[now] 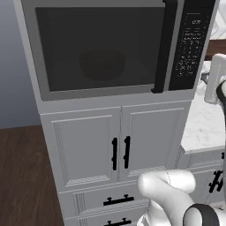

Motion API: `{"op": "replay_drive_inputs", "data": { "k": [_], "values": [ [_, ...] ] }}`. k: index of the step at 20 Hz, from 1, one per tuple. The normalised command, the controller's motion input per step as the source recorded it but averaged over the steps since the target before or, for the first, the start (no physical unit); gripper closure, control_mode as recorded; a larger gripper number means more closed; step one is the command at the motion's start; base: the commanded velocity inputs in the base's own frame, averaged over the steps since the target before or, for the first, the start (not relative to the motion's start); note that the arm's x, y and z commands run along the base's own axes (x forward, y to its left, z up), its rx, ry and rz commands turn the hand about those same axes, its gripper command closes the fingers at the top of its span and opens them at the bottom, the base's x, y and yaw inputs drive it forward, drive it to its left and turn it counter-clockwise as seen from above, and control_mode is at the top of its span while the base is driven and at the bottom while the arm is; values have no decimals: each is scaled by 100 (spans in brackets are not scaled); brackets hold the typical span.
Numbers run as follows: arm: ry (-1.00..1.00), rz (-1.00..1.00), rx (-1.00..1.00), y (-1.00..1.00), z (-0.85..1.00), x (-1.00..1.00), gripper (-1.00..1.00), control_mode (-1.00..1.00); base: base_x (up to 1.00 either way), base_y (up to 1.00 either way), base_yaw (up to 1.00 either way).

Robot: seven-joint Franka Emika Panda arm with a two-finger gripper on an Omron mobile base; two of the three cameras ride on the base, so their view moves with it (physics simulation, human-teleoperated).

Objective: Open the microwave, place the bowl with waffle inside the microwave, then close the microwave door and turn it on.

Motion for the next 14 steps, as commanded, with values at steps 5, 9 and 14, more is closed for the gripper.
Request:
{"op": "replay_drive_inputs", "data": {
  "k": [5, 9, 14],
  "values": [
    [0, 0, 0, -1, -8, 29, 100, -100, 0, 0, 0],
    [0, 0, 1, -1, -5, 33, 100, -100, 0, 0, 0],
    [0, -1, 1, -10, -14, 33, 100, -100, 0, 0, 0]
  ]
}}
